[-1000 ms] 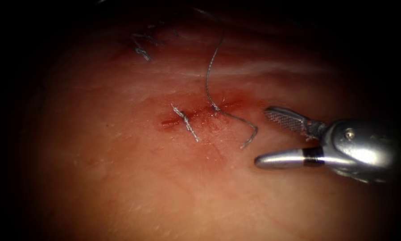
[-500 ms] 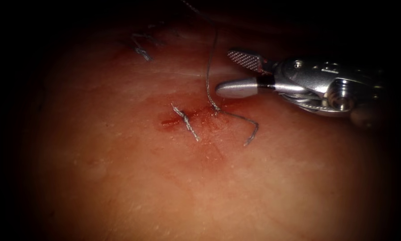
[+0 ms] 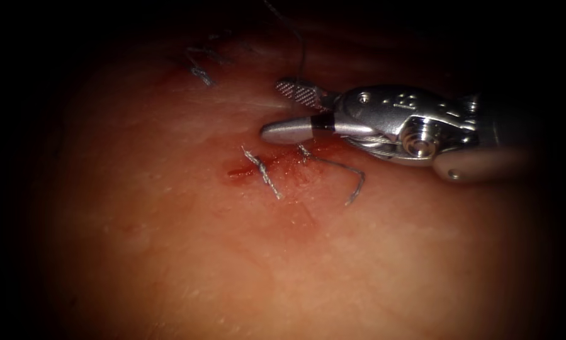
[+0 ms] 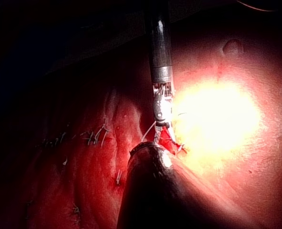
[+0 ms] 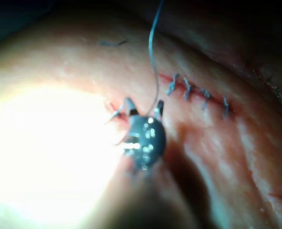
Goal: Wound Closure
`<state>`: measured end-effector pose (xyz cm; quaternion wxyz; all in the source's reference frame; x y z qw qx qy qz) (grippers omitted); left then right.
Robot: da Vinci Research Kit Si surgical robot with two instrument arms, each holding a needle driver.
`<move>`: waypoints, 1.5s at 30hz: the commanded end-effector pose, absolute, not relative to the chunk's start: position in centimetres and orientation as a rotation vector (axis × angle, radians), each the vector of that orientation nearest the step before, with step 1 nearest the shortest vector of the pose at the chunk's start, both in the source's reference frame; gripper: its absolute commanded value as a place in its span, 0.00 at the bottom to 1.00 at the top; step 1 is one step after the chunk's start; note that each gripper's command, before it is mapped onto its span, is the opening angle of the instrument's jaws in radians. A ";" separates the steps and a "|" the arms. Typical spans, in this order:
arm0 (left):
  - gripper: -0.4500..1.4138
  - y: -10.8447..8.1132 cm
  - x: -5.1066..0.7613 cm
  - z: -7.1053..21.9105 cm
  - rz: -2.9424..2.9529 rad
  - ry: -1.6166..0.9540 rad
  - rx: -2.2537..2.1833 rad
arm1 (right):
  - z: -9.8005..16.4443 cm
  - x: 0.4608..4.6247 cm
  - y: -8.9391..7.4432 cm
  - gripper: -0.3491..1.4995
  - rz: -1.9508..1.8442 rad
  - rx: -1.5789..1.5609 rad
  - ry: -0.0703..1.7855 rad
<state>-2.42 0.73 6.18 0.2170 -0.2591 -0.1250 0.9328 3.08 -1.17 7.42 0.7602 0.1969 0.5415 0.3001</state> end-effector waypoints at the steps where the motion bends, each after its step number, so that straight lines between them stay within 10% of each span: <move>1: 0.00 0.7 -2.47 6.2 2.581 -0.344 -0.726 | 7.5 3.18 -1.2 0.94 0.664 0.432 1.178; 31: 0.00 0.7 -2.60 5.8 2.594 -0.296 -0.769 | 7.6 3.47 -1.4 0.91 0.646 0.478 1.178; 38: 0.00 0.7 -2.62 5.8 2.599 -0.293 -0.769 | 7.6 3.45 -1.4 0.65 0.648 0.477 1.177; 43: 0.00 0.7 -2.63 5.8 2.596 -0.289 -0.770 | 7.6 3.45 -1.4 0.04 0.611 0.446 1.190; 45: 0.00 0.7 -2.64 5.8 2.601 -0.288 -0.772 | 7.6 3.45 -1.4 0.00 0.598 0.434 1.201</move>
